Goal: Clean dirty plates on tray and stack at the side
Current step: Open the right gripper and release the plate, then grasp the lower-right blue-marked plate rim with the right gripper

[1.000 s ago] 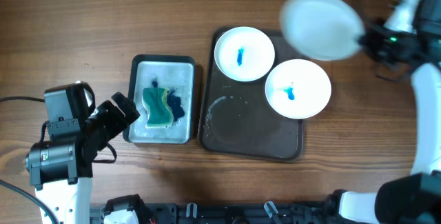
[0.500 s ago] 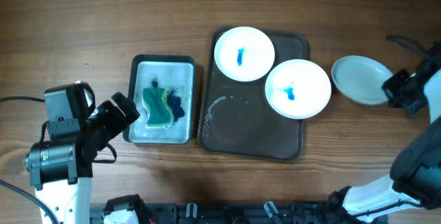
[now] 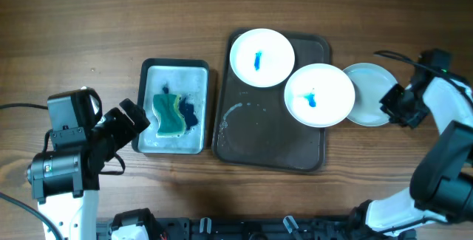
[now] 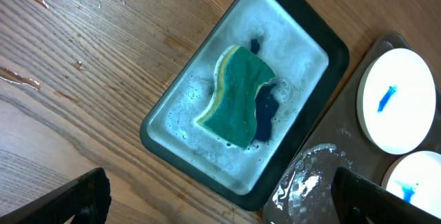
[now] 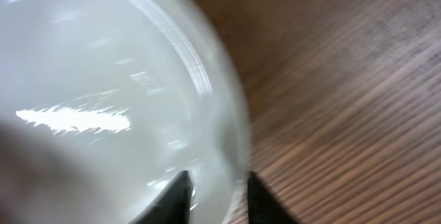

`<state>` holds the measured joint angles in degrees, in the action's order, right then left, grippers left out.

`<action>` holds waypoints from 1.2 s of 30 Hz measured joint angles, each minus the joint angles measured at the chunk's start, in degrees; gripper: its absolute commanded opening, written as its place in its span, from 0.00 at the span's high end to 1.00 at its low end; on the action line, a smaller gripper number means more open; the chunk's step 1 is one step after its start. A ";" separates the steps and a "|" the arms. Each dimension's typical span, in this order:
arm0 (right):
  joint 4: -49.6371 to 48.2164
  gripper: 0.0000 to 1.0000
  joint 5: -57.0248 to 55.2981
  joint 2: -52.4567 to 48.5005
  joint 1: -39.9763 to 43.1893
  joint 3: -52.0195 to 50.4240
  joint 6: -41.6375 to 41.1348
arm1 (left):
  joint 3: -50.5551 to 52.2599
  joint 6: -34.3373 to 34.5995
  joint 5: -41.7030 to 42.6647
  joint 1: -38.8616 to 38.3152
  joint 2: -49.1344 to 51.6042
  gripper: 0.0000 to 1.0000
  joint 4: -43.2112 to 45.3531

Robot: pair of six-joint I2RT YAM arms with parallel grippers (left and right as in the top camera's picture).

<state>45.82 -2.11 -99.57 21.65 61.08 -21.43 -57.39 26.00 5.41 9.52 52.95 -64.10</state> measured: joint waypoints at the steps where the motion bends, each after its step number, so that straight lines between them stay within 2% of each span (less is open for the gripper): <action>1: 0.02 0.59 -0.57 1.31 -1.31 0.00 0.11 | 0.00 0.00 0.00 -0.02 0.00 0.00 0.00; 4: 0.20 0.57 -1.09 6.93 -3.19 -0.02 -0.15 | 0.00 0.00 0.00 -0.02 0.00 0.00 0.00; 6: -0.50 0.52 0.37 11.13 -3.08 -0.04 0.63 | 0.00 0.00 0.00 0.00 0.00 0.00 0.00; 10: -1.66 0.41 12.02 18.40 -3.17 -0.04 7.67 | 0.00 0.00 0.00 -0.02 0.00 0.00 0.00; 14: -2.64 0.27 18.84 19.58 -6.23 -0.83 11.54 | 0.00 0.00 0.00 -0.02 0.00 0.00 0.00; 17: -7.96 0.27 17.07 17.92 -8.76 -4.46 10.97 | 0.00 0.00 0.00 -0.02 0.00 0.00 0.00; 19: -10.75 0.31 16.09 15.58 -9.66 -6.51 10.60 | 0.00 0.00 0.00 -0.02 0.00 0.00 0.00; 22: -12.85 0.48 14.88 11.37 -9.77 -7.82 9.92 | 0.00 0.00 0.00 -0.02 0.00 0.00 -0.02; 23: -13.35 0.56 14.64 10.19 -9.77 -7.89 10.08 | 0.00 -0.02 0.00 -0.02 0.00 0.00 0.00; 24: -13.84 0.72 14.64 8.94 -9.77 -7.91 9.64 | 0.00 0.00 0.00 0.00 0.00 0.00 0.00; 26: -14.23 0.93 14.78 6.73 -9.79 -7.91 9.53 | 0.00 0.00 0.00 0.00 0.00 0.00 0.00; 27: -14.21 0.96 14.91 5.86 -9.79 -7.91 9.75 | 0.00 0.00 0.00 -0.02 0.00 0.00 0.00; 30: -14.10 0.96 16.28 3.45 -9.77 -7.91 9.46 | 0.00 0.00 0.00 -0.02 0.00 0.00 0.02; 36: -9.29 0.96 16.96 5.66 -9.84 -7.89 9.33 | 0.00 0.00 0.00 0.00 0.00 0.00 0.00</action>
<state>36.53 14.85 -93.91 11.81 53.19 -12.10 -57.39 26.00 5.41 9.52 52.95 -64.10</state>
